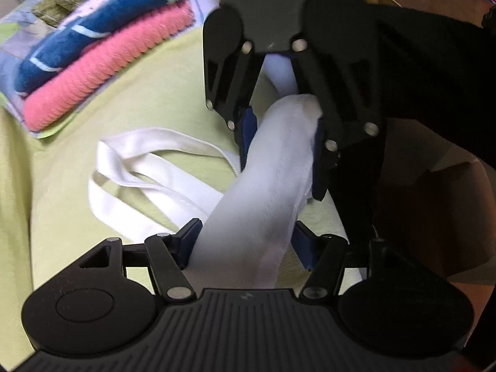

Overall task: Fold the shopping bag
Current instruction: 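Wrap the handles around the folded bag with the right gripper while the left gripper holds it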

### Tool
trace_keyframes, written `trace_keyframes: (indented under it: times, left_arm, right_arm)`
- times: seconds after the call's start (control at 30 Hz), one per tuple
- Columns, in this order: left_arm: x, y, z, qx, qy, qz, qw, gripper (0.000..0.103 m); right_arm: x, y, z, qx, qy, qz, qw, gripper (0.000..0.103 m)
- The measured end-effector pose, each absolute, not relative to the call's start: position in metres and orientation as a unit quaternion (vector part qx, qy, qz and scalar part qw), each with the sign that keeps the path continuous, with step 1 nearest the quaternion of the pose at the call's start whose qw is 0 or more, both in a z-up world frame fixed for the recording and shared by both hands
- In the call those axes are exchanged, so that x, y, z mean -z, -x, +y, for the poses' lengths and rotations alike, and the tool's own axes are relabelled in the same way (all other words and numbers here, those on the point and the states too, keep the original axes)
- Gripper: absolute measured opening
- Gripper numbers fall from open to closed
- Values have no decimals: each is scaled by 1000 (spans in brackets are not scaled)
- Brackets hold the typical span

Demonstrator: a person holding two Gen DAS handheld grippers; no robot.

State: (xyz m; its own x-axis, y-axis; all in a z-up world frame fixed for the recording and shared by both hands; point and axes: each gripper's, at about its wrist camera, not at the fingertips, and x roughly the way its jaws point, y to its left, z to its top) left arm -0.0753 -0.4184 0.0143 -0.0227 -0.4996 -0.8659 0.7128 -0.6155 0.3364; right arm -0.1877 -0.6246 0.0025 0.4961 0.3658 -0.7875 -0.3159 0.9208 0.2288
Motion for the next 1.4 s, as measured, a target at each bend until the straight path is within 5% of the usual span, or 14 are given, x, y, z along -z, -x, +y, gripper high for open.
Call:
trace_keyframes:
  times: [0.37,0.7,1.0,1.13,1.4]
  left_arm:
    - [-29,59,-414,719,-517,68,459,64]
    - [0,83,-398,666,-608,-94,421,64]
    - [18,76,-418,663,-604,-54,438,65]
    - [10,68,-425,676,-595,-19,434,65]
    - [9,64,-434,686,-590,7,426,66]
  right_arm:
    - [9,155,-671,-266,-160,508,804,52]
    - [13,144,-674,-275,-188,536,776,51]
    - [8,148,-674,-225,-214,525,793,52]
    - [-24,176,-649,-138,-135,490,850,56]
    - [-37,240,-518,-16,241,349,906,73]
